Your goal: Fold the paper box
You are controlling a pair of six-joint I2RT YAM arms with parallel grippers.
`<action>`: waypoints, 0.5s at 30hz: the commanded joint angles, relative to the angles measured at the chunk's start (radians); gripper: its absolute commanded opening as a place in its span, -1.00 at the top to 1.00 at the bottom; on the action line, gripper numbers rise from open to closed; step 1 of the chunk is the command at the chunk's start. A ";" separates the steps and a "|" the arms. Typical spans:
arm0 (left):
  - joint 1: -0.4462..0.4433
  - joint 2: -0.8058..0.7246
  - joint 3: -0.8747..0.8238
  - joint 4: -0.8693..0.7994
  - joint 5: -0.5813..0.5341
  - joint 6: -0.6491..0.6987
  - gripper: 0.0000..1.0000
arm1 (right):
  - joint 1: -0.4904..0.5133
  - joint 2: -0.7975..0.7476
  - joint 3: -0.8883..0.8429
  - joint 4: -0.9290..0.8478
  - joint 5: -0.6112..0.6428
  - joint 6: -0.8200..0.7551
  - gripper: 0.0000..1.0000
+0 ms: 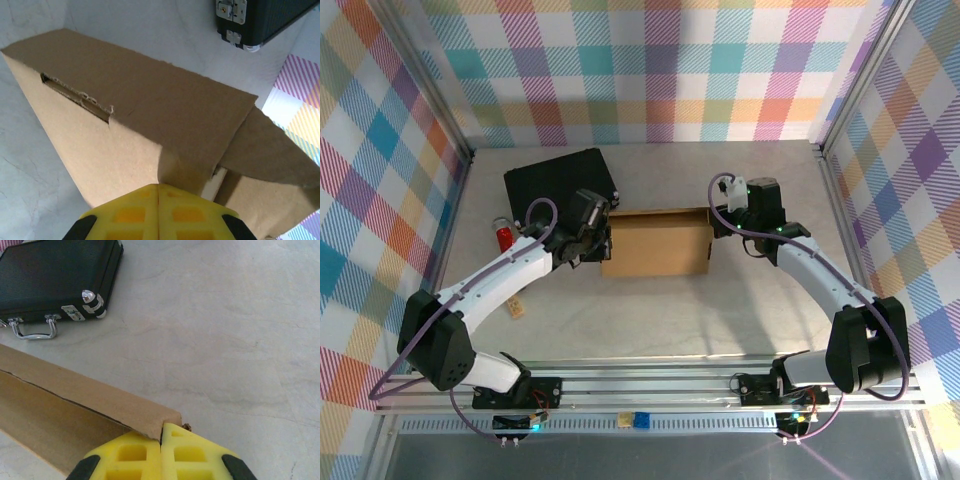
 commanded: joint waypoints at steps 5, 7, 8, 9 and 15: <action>-0.012 -0.046 -0.034 0.005 -0.034 -0.092 0.18 | 0.014 -0.018 -0.005 0.038 -0.018 -0.006 1.00; -0.012 -0.075 -0.020 -0.005 -0.073 -0.082 0.00 | 0.014 -0.024 -0.010 0.043 -0.011 -0.014 1.00; -0.012 -0.089 -0.003 -0.029 -0.095 -0.074 -0.15 | 0.014 -0.027 -0.012 0.043 -0.008 -0.018 1.00; -0.012 -0.102 0.021 -0.066 -0.116 -0.063 -0.33 | 0.014 -0.028 -0.015 0.044 -0.004 -0.022 1.00; 0.011 -0.132 0.072 -0.081 -0.178 0.024 -0.49 | 0.017 -0.036 -0.038 0.087 0.005 -0.043 1.00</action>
